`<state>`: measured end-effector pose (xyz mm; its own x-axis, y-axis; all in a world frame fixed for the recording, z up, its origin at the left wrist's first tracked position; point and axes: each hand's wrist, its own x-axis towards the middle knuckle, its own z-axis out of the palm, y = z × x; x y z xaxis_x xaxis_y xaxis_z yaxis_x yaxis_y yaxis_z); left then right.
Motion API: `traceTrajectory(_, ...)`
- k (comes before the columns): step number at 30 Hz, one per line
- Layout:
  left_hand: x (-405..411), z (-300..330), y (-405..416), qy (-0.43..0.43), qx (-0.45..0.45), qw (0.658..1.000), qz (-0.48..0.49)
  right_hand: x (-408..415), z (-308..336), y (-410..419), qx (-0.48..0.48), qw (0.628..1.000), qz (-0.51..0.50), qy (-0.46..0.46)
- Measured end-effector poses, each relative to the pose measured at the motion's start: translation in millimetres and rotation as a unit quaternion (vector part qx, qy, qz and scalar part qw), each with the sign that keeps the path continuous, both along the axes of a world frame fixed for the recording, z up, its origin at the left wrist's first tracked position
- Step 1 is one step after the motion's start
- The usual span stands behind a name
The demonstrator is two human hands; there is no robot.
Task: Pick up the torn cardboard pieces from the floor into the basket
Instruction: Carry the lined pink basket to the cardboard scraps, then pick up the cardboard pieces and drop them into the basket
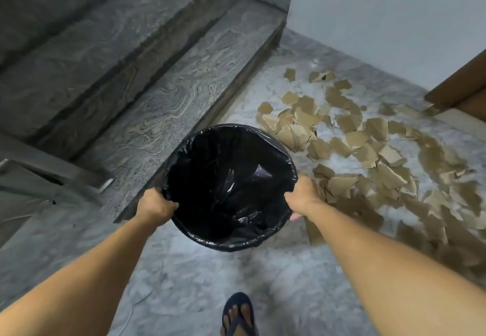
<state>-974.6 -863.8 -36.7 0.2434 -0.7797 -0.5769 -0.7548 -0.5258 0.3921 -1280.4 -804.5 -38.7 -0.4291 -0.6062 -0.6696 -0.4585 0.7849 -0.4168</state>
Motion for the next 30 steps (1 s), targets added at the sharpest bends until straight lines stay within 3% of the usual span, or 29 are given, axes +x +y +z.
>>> traceTrajectory(14, -7.0, -62.5, 51.0, 0.0, 0.017, 1.0, 0.0, -16.7, -71.9, 32.0, -0.047, 0.998, -0.046, -0.01)
traceTrajectory(20, -28.2, -48.5, 65.1, -0.104, 0.046, 0.992, -0.061, -35.4, -58.8, 46.0, -0.035, 0.996, -0.031, -0.071)
traceTrajectory(24, -72.7, -21.9, 81.4, -0.207, -0.037, 0.968, -0.135, -65.9, -40.8, 66.4, -0.03, 0.995, -0.01, -0.09)
traceTrajectory(30, -158.8, 8.3, 136.9, -0.107, -0.1, 0.977, -0.153, -144.1, -9.9, 126.7, -0.033, 0.996, 0.035, -0.079)
